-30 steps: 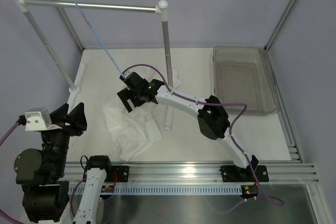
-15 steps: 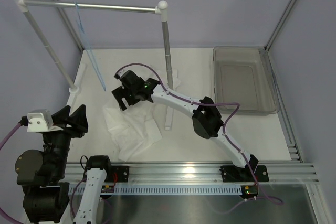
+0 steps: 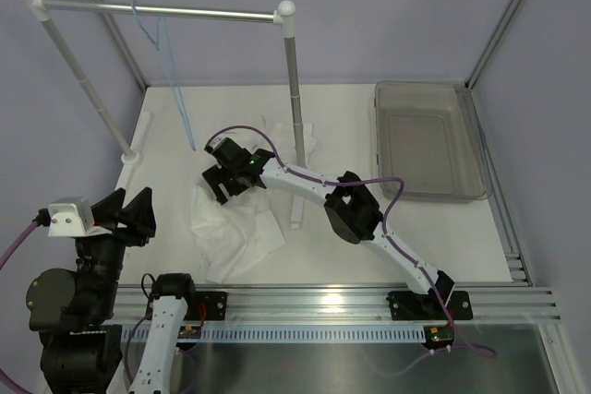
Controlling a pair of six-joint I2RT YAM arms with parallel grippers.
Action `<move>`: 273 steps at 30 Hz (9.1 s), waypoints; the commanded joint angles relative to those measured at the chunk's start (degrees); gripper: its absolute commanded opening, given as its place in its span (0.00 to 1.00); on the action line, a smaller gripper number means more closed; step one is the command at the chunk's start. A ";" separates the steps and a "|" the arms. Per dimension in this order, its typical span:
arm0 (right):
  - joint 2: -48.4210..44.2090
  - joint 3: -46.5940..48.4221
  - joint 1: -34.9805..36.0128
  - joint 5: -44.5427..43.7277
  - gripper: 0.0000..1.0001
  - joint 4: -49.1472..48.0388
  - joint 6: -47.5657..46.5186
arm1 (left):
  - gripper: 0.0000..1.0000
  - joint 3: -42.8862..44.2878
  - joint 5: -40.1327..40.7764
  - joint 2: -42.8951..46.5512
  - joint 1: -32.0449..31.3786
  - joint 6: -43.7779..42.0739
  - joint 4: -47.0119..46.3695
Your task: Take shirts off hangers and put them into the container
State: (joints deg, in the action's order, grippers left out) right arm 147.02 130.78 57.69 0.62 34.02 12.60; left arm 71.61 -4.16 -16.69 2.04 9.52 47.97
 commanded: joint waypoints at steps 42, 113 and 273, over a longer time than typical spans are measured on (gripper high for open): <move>-48.83 -39.10 11.29 -14.24 0.00 -9.33 -0.29 | 0.54 3.80 1.79 6.84 -0.64 8.32 3.89; -59.23 -3.72 -35.98 -9.94 0.00 -44.04 -50.57 | 0.45 -18.61 -6.38 12.82 -7.58 14.30 -6.04; -55.34 -60.02 -56.46 -19.78 0.60 -16.35 28.10 | 0.38 2.13 -22.47 4.82 -3.63 18.26 12.41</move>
State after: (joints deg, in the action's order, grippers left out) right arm 94.56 71.90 0.84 -17.26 16.05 42.00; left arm 73.30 -23.33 -10.13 -2.02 28.71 59.11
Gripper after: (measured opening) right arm 0.523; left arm 0.374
